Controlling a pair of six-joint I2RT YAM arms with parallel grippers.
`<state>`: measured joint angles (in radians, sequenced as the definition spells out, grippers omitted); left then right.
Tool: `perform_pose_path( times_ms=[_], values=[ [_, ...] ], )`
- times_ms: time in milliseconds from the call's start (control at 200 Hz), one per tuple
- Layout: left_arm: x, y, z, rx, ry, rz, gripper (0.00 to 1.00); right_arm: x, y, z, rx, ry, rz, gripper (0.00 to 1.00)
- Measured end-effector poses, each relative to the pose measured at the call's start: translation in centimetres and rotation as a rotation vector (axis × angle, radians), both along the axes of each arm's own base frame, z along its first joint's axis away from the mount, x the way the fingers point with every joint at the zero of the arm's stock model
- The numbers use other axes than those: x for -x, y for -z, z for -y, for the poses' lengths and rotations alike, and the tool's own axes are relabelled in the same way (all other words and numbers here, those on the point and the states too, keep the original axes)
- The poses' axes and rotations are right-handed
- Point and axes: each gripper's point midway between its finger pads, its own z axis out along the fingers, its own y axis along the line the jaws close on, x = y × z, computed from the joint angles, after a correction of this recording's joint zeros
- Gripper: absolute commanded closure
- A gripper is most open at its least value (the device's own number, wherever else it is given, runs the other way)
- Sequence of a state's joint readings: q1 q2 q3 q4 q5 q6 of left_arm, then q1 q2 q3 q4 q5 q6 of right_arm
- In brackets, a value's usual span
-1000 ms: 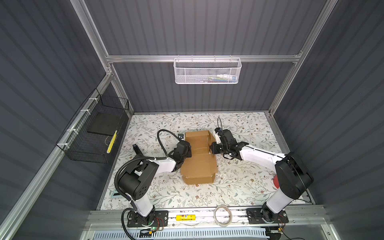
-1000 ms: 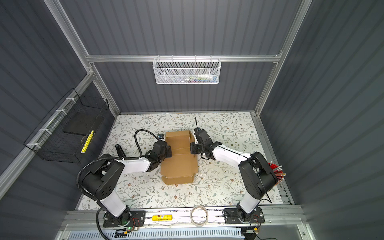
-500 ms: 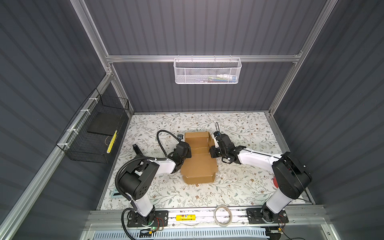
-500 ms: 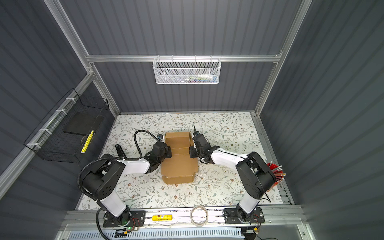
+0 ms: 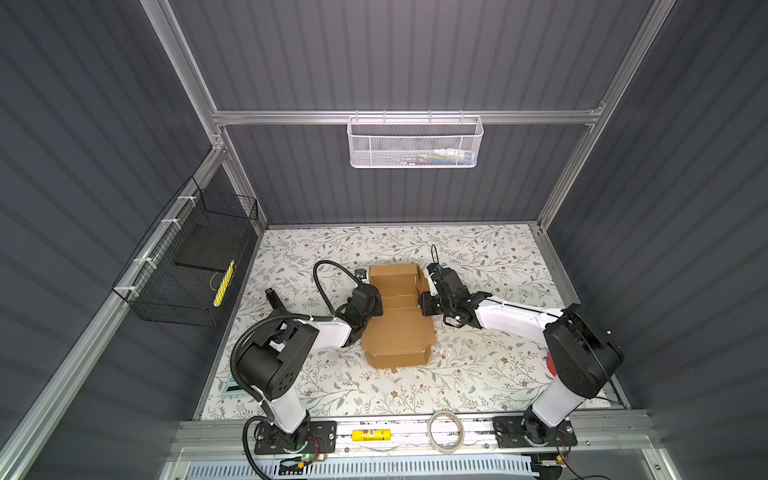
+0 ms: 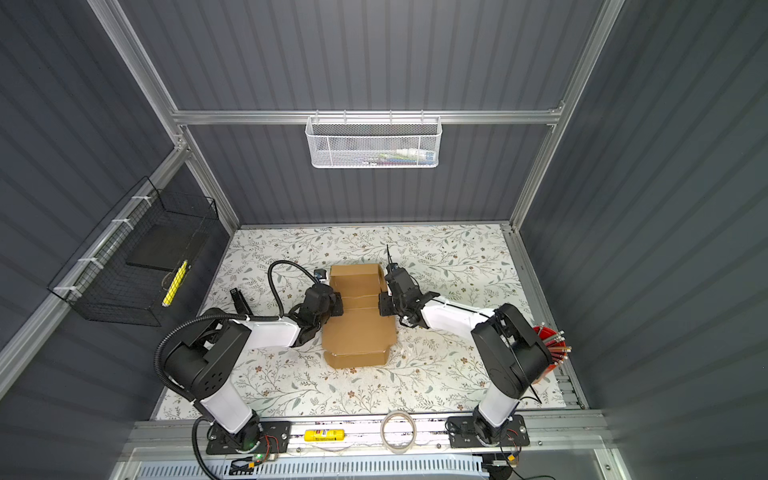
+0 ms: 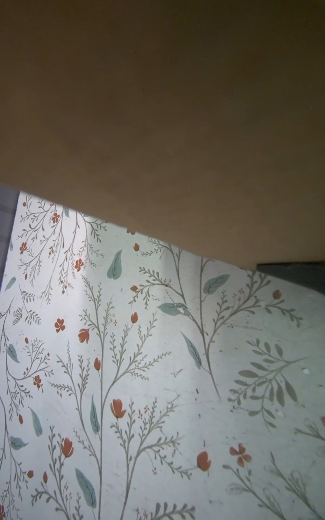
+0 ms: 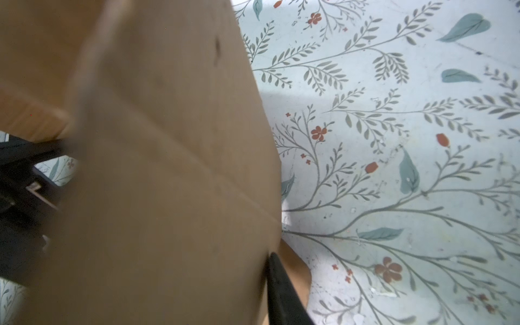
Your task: Fold the paper box
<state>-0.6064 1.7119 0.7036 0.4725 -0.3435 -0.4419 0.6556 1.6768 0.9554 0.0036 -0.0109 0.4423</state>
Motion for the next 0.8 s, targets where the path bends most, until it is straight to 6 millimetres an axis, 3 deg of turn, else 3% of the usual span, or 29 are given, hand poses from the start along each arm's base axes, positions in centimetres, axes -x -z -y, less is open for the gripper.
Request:
perform_pose_path(
  times_ms=[795],
  values=[
    [-0.01, 0.01, -0.05, -0.004, -0.001, 0.001, 1.0, 0.49, -0.77, 0.19, 0.012, -0.014, 0.001, 0.45]
  ],
)
